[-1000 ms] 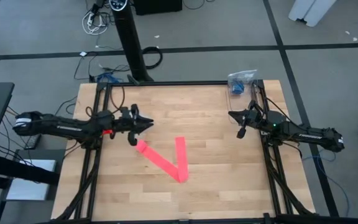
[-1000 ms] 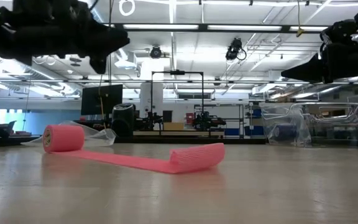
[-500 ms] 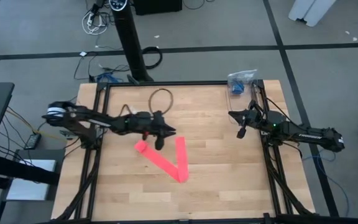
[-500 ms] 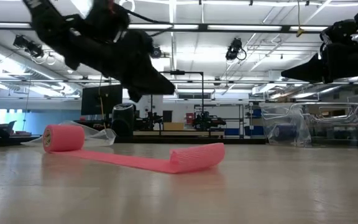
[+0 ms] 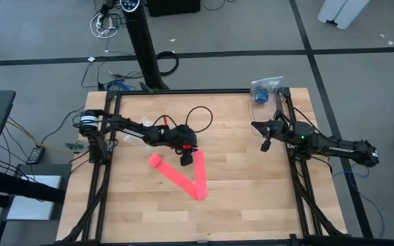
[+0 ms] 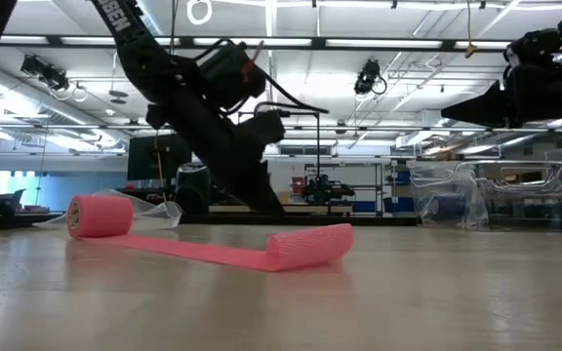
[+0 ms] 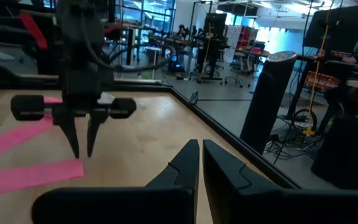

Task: Roll bandage
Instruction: Roll the pink bandage

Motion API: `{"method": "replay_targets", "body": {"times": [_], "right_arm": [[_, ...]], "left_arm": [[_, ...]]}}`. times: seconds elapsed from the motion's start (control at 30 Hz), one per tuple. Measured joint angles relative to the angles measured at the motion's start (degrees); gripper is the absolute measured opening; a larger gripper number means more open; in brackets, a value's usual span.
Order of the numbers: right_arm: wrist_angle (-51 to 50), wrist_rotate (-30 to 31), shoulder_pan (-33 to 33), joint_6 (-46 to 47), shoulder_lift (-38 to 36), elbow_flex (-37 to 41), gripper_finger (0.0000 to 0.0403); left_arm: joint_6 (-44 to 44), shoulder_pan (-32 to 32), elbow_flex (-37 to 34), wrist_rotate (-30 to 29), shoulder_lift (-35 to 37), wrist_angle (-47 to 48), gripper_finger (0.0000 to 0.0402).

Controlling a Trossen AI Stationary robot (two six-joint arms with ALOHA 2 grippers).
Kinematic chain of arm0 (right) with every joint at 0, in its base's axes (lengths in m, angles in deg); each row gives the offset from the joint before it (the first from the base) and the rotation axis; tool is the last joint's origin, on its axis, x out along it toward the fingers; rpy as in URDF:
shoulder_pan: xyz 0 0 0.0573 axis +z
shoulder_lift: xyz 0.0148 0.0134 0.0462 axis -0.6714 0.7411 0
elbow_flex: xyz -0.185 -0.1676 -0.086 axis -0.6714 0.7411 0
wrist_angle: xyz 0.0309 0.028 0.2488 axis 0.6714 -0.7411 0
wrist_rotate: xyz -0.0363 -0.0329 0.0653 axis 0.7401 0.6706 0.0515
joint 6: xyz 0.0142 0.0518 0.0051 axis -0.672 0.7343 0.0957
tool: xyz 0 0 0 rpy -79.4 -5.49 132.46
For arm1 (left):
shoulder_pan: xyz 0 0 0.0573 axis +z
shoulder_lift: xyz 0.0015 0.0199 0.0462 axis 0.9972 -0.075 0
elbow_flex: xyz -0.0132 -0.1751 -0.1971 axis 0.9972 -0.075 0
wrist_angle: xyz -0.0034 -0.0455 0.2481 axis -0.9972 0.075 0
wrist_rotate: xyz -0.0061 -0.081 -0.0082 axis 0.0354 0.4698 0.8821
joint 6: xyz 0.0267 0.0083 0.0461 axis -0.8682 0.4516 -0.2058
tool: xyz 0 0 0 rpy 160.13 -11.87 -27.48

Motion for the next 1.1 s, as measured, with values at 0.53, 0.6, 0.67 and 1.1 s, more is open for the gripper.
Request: {"method": "replay_targets", "body": {"times": [0.53,0.6,0.67,1.1], "right_arm": [[0.27,0.01,0.00,0.02,0.00,0.00,0.0023],[0.25,0.01,0.02,0.00,0.02,0.00,0.0023],[0.27,-0.01,0.01,0.00,0.00,0.00,0.0023],[0.24,0.01,0.00,0.02,0.00,-0.01,0.0023]], "left_arm": [[1.70,-1.47,0.58,-0.17,-3.22,-1.93,0.0023],[2.86,-2.09,0.56,-0.06,-3.09,-2.25,0.0009],[3.42,-2.75,0.64,0.41,-2.78,-1.93,0.0008],[12.07,-11.17,10.23,0.20,-1.84,-2.72,0.0002]]}}
